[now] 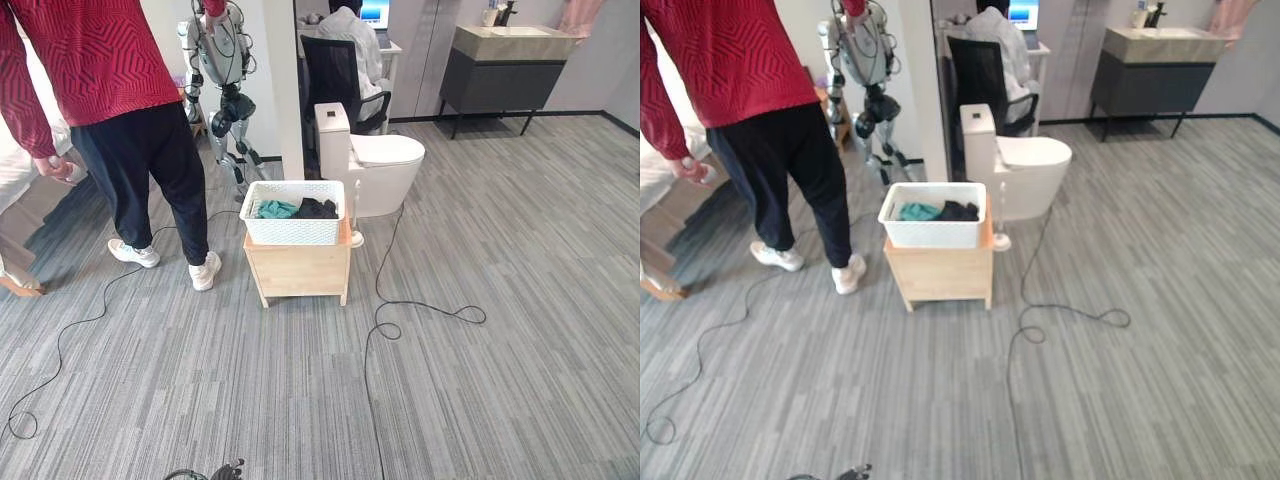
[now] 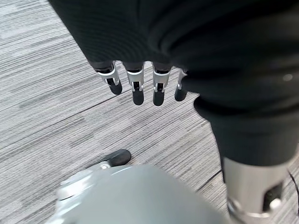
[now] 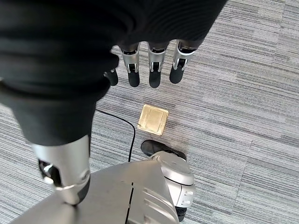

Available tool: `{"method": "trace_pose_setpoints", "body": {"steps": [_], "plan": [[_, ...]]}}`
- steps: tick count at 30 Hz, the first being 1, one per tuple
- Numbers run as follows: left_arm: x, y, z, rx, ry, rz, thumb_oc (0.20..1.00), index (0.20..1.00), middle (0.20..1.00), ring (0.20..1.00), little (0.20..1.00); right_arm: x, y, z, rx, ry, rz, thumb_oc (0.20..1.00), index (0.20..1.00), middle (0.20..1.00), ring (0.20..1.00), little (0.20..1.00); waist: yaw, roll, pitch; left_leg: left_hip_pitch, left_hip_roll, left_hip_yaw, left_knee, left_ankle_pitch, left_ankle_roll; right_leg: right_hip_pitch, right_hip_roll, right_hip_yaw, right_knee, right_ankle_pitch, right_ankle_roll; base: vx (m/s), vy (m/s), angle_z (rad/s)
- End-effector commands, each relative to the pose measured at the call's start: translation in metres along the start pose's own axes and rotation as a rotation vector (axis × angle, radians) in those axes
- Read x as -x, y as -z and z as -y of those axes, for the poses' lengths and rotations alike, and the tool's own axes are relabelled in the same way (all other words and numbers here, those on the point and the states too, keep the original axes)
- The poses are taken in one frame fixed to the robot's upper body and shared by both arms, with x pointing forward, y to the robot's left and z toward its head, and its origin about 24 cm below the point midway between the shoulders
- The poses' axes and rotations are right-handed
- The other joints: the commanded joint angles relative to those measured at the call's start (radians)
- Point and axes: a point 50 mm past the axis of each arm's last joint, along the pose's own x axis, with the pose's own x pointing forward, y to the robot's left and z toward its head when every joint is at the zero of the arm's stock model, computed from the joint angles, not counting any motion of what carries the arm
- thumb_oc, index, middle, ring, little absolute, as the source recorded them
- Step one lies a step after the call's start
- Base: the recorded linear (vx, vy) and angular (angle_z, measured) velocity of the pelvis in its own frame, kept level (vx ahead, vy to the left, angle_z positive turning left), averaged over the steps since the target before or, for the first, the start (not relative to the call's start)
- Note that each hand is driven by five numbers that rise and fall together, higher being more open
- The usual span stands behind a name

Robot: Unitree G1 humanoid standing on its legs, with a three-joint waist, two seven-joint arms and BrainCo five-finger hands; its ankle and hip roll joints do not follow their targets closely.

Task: Grab the laundry basket,head to the washer,open it,put in the laundry and shut it.

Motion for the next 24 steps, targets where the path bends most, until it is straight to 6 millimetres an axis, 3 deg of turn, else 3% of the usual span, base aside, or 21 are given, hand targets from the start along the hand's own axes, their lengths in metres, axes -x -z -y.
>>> {"method": "trace_pose_setpoints", "body": {"steps": [1, 24], "plan": [[-0.0005, -0.0101, -0.0184, 0.005, -0.062, 0.036, 1.000, 1.000, 1.000, 1.000, 1.000, -0.0011, 0.0001, -0.0120, 0.020, -0.039, 0.007, 1.000, 1.000, 1.000, 1.000, 1.000, 0.022, -0.054, -0.016, 0.002, -0.025, -0.029, 0.014, -0.045, -0.004, 0.008, -0.071, -0.047, -0.091, 0.100, 0.087, 0.00, 0.000, 0.00], [-0.0006, -0.0063, -0.0145, 0.029, -0.056, 0.019, 1.000, 1.000, 1.000, 1.000, 1.000, -0.0012, -0.0003, -0.0141, 0.016, -0.040, 0.014, 1.000, 1.000, 1.000, 1.000, 1.000, 0.021, -0.057, -0.022, 0.004, -0.004, -0.014, 0.003, -0.038, -0.023, 0.013, -0.060, -0.040, -0.124, 0.107, 0.083, 0.00, -0.003, -0.01]]}}
